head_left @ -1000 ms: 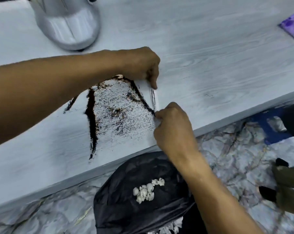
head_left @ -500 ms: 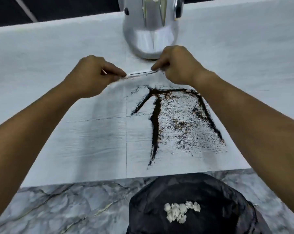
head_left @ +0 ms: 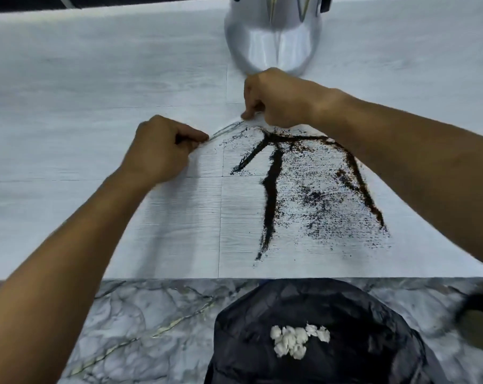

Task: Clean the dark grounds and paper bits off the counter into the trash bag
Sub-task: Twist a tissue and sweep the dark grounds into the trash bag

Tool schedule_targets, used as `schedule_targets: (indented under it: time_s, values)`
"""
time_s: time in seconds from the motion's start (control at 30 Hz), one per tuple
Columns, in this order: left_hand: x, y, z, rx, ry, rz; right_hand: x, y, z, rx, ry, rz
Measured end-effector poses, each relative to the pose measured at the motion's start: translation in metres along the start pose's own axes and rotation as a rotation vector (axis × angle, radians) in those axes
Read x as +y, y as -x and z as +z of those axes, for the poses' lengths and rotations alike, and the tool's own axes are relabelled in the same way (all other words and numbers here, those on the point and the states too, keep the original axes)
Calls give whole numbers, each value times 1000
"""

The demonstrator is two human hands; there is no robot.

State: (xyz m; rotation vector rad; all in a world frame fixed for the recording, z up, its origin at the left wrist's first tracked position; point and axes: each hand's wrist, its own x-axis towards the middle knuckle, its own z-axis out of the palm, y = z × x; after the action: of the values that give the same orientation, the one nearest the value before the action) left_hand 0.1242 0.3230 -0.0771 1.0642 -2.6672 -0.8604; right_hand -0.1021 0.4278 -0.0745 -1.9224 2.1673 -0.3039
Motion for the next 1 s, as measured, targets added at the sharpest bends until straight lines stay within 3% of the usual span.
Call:
schedule_targets:
  time_s: [0.1,0.23,0.37,0.47,0.6,0.77,1.0]
  values:
    - [25,32,28,33,23,-3,10,28,-3,-21,25,-77]
    - [50,59,50,-45,39,57,17,55,-14,-31,27,-77]
    - [28,34,7,91,82,-11,0,27,-15,144,-41,-14]
    - [-2,18,-31,116,87,-93,-23,-22,-3,167,-41,-10]
    - [-40,18,-54,154,35,-231,-65,-72,15,87,-76,-4]
    - [-56,62,-35,239,-46,-326,-103,-90,28,-22,-99,-69]
    - [23,113,37,229,14,-117,-45,-8,13,-105,3,-159]
